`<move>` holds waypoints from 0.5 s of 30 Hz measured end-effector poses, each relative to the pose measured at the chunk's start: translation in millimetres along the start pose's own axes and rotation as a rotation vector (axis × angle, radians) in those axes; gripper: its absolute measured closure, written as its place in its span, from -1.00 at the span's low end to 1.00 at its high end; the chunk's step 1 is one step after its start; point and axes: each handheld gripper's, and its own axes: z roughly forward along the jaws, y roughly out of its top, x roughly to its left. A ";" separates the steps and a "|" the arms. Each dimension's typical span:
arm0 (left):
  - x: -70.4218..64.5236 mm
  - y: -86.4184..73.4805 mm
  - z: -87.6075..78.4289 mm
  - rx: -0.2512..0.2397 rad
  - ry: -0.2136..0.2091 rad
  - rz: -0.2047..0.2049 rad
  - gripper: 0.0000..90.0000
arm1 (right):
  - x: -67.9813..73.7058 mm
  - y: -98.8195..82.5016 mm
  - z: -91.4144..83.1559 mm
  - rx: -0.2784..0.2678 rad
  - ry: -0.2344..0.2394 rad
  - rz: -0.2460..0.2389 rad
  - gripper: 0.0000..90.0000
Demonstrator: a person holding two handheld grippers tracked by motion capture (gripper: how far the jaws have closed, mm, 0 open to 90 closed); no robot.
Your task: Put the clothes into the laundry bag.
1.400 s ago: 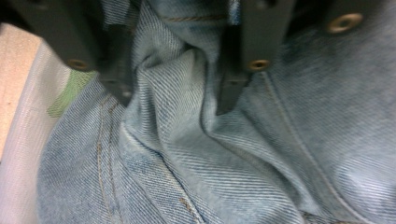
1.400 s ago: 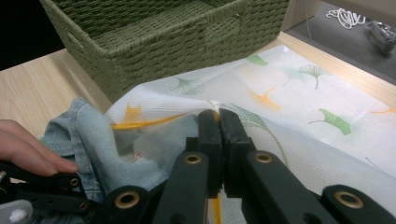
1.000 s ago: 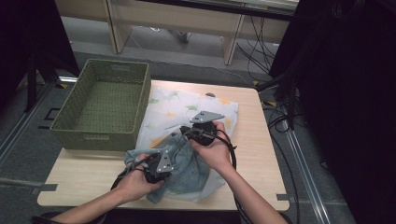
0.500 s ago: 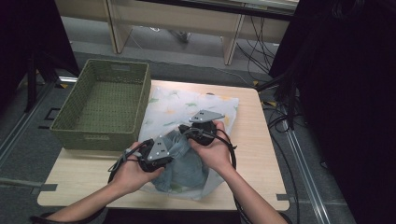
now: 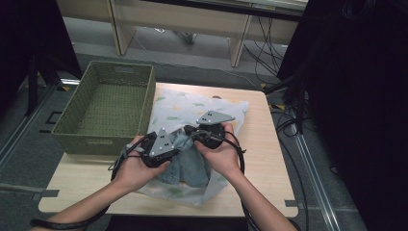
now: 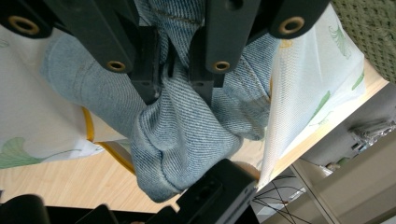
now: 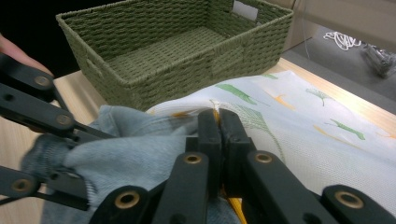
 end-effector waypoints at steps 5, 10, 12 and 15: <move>0.9 -12.1 24.3 0.053 -0.014 -0.009 0.72 | 0.1 -1.2 1.8 0.010 0.002 0.004 1.00; -0.3 -29.5 54.0 0.111 -0.011 -0.010 0.72 | -4.0 -5.6 5.0 0.028 -0.003 0.022 1.00; -0.6 -35.6 62.1 0.142 -0.014 -0.003 0.71 | -6.4 -7.6 6.0 0.033 -0.005 0.023 1.00; -1.1 -41.4 70.4 0.165 -0.013 0.005 0.71 | -9.2 -11.1 7.8 0.052 -0.012 0.055 1.00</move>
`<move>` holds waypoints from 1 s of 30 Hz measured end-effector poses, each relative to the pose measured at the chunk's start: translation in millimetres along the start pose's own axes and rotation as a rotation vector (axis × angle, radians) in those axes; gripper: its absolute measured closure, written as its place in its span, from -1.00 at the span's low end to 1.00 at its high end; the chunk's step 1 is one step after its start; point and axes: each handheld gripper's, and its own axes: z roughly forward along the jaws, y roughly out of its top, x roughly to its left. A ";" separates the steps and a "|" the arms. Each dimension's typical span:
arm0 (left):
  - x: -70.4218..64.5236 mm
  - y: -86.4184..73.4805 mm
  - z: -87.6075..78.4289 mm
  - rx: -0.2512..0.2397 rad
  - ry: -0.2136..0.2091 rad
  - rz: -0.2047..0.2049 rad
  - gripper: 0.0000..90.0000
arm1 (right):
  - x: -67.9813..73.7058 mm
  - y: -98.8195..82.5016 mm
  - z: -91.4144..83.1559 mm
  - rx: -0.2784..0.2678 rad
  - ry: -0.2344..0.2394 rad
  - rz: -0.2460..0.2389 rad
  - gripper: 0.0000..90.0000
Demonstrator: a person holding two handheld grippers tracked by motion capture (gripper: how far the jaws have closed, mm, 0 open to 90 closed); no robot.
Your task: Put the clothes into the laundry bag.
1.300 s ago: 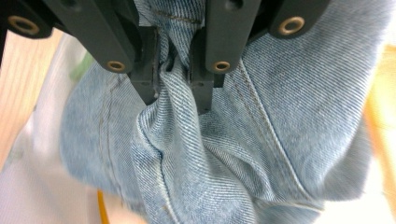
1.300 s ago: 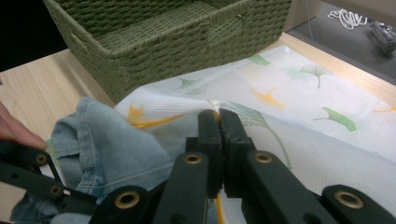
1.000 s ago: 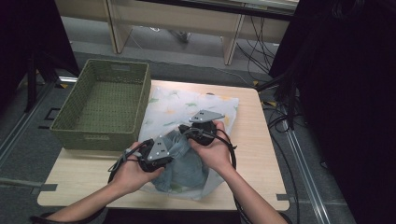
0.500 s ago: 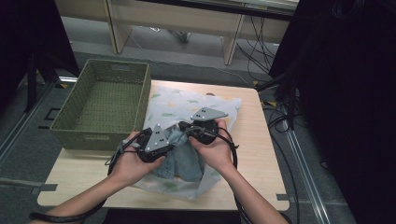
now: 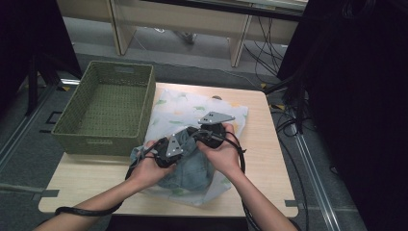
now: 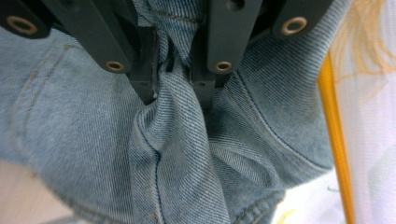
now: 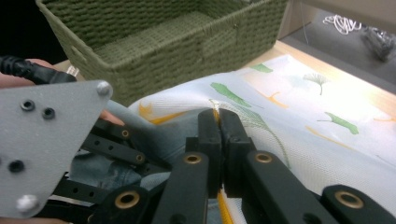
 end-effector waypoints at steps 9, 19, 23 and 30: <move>-4.5 -7.5 18.1 0.045 -0.004 0.024 0.69 | -8.1 -8.8 7.9 0.029 -0.005 -0.004 1.00; -0.6 -5.0 -5.6 -0.029 -0.050 0.016 -0.05 | -11.6 -12.9 9.9 0.048 -0.008 0.004 1.00; 3.9 -2.0 -37.9 -0.087 -0.036 -0.001 -0.25 | -12.2 -12.2 9.0 0.044 -0.009 0.003 1.00; 20.5 -20.6 -74.0 -0.082 0.023 -0.031 -0.30 | -11.2 -11.6 9.3 0.043 -0.013 -0.002 1.00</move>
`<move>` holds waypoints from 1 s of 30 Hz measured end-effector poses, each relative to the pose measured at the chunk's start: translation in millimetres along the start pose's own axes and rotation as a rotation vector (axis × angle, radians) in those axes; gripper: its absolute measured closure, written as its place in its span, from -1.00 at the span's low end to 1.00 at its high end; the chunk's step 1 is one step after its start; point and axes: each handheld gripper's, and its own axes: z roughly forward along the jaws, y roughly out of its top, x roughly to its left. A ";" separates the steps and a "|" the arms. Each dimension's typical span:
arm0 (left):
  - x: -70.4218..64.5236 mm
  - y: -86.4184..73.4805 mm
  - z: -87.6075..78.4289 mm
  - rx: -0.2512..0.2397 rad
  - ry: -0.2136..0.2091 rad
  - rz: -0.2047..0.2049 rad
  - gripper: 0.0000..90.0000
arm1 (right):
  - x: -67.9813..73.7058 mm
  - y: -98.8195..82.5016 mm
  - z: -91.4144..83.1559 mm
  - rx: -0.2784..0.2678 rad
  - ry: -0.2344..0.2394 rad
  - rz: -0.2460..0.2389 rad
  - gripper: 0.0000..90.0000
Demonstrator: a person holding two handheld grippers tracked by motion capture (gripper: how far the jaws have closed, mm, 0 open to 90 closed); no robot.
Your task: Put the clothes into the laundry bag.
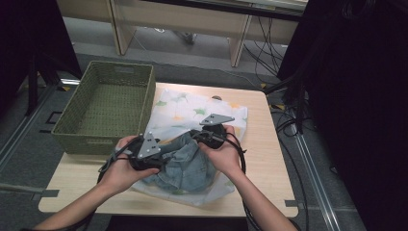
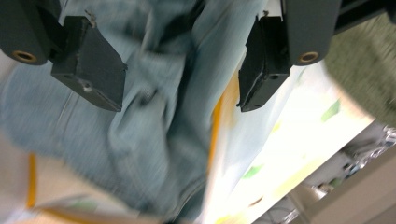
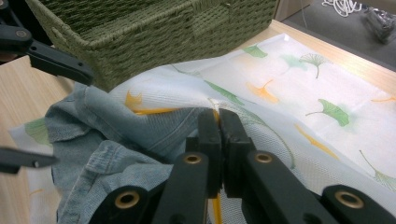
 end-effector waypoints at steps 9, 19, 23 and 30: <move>4.5 -27.8 6.1 0.058 0.056 -0.018 -0.25 | 1.0 0.3 0.1 0.001 0.002 -0.001 0.99; 6.3 -36.9 14.1 0.070 0.110 0.017 -0.23 | 1.0 0.4 -0.5 0.002 0.006 -0.006 0.99; 8.9 -40.0 21.1 0.101 0.095 0.015 -0.04 | 2.1 0.7 0.2 0.002 0.005 -0.010 0.99; 8.6 -41.2 23.1 0.141 0.088 -0.009 0.58 | 3.1 0.2 0.5 0.003 0.005 -0.010 1.00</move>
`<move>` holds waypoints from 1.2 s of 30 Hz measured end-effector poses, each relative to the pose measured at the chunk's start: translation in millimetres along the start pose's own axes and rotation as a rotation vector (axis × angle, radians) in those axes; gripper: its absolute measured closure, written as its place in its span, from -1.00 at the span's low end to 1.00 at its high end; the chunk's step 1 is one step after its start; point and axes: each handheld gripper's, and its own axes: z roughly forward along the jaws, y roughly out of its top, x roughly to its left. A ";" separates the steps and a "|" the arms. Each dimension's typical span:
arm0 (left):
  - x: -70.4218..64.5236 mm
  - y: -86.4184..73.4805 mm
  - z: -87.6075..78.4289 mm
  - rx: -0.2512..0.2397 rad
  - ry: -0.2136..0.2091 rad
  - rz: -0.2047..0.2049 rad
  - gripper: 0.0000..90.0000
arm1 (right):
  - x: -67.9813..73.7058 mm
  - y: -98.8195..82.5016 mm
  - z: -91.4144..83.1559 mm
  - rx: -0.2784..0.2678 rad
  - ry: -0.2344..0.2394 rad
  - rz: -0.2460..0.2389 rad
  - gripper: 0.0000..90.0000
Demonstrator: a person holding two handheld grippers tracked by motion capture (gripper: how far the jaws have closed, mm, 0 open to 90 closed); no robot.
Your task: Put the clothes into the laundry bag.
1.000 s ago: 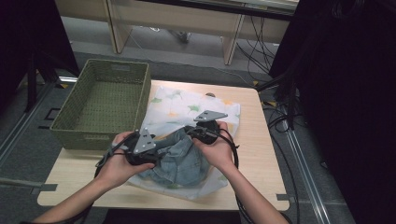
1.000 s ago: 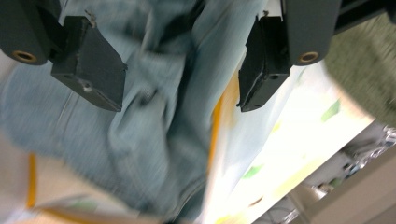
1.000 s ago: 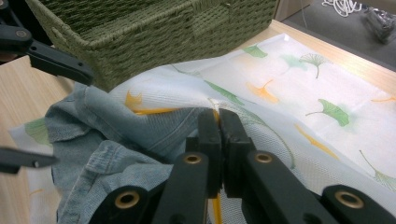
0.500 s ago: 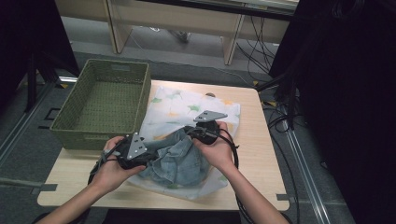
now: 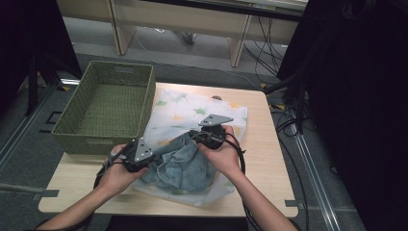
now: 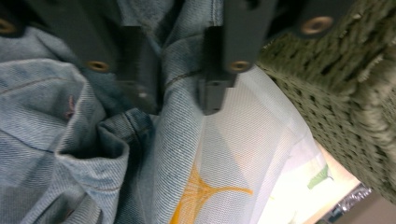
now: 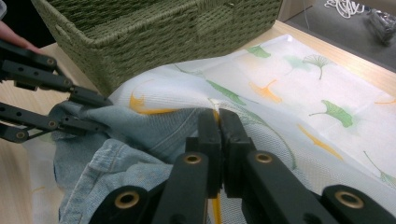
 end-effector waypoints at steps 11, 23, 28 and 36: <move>-11.7 17.7 -18.0 -0.107 -0.036 -0.075 0.89 | 0.5 -0.1 1.3 0.001 0.002 0.001 1.00; -16.3 42.1 -30.6 -0.193 -0.075 -0.119 0.89 | 3.5 2.3 0.4 -0.008 0.001 0.000 1.00; -26.8 58.6 -23.8 -0.211 -0.106 -0.084 0.89 | 6.6 2.6 0.0 -0.003 0.003 0.023 1.00; -44.5 80.4 -5.4 -0.217 -0.138 0.015 0.88 | 4.3 3.3 -0.4 -0.014 0.006 -0.006 1.00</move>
